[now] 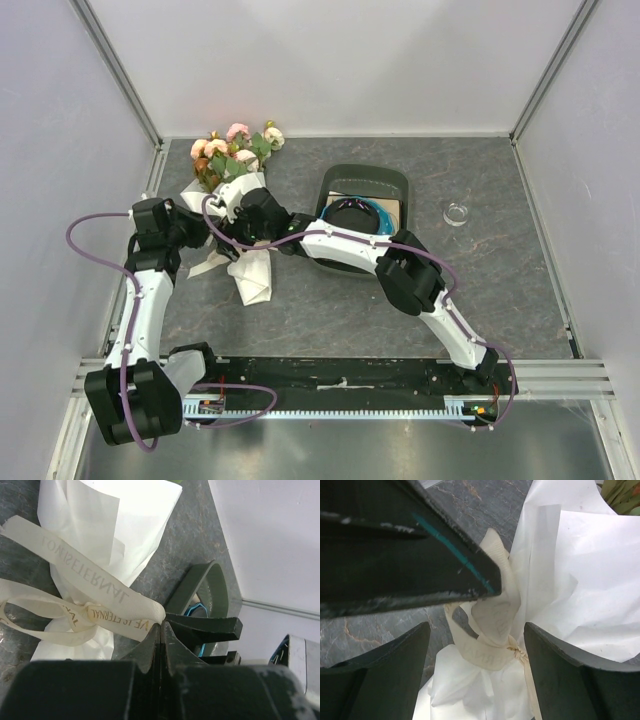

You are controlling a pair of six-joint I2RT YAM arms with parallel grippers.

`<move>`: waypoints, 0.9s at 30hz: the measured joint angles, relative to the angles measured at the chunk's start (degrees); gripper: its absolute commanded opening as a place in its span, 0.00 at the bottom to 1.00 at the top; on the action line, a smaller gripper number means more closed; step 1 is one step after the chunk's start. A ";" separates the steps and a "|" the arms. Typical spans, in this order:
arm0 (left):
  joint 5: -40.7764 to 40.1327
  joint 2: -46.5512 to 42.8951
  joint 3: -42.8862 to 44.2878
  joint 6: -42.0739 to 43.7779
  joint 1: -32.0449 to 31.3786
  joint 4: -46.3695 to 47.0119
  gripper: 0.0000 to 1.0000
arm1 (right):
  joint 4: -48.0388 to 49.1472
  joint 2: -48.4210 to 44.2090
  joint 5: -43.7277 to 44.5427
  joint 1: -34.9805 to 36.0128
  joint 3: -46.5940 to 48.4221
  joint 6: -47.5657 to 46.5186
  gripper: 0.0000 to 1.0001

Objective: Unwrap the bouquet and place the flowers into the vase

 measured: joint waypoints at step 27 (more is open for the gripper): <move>17.73 15.23 11.26 9.31 5.11 5.03 0.02 | 10.34 -3.26 6.69 0.33 -7.26 10.03 0.00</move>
